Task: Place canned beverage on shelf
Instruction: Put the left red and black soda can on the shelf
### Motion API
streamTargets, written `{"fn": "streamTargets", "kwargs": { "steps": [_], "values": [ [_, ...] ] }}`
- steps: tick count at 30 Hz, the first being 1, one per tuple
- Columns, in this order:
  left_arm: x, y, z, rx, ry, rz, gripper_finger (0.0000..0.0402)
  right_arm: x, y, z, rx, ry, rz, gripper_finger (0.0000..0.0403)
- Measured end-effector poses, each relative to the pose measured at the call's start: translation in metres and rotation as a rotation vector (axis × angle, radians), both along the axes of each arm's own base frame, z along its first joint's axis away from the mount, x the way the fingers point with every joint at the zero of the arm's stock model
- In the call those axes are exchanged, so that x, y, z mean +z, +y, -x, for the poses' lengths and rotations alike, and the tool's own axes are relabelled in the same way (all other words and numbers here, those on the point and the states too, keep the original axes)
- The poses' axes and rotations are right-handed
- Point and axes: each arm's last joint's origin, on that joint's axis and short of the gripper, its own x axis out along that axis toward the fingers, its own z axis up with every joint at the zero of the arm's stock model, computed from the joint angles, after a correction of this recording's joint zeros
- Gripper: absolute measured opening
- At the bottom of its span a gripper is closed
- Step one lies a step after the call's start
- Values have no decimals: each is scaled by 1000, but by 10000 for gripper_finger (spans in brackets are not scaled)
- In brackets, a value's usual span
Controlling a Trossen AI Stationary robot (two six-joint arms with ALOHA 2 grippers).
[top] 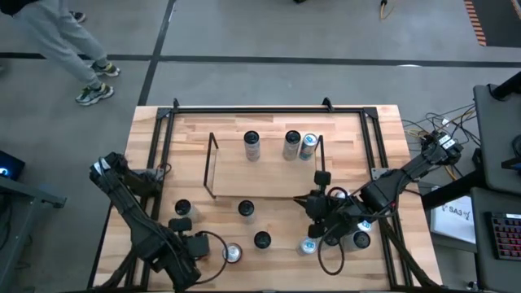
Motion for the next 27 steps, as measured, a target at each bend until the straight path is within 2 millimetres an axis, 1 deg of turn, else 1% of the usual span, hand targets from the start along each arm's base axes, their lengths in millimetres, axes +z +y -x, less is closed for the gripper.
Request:
{"fn": "streamTargets", "kwargs": {
  "steps": [8, 11, 13, 16, 18, 27],
  "values": [
    [-2, 3, 1, 15, -14, -58, 250, 0, 1, 0, 17, 9, -14, 18],
    [-6, 4, 1, 15, -10, -74, 296, -1, 1, 0, 26, 12, -13, 18],
    [-10, 5, 1, 16, -2, -83, 320, -1, 1, 0, 26, 12, -14, 18],
    [-15, 4, 1, 16, -6, -78, 341, -1, 1, 0, 29, 13, -11, 18],
    [-18, 4, 1, 15, 2, -87, 347, -1, 1, 0, 31, 14, -9, 18],
    [-36, 7, 3, 18, 28, -114, 349, -1, 2, 0, 48, 22, -24, 18]
  ]
}}
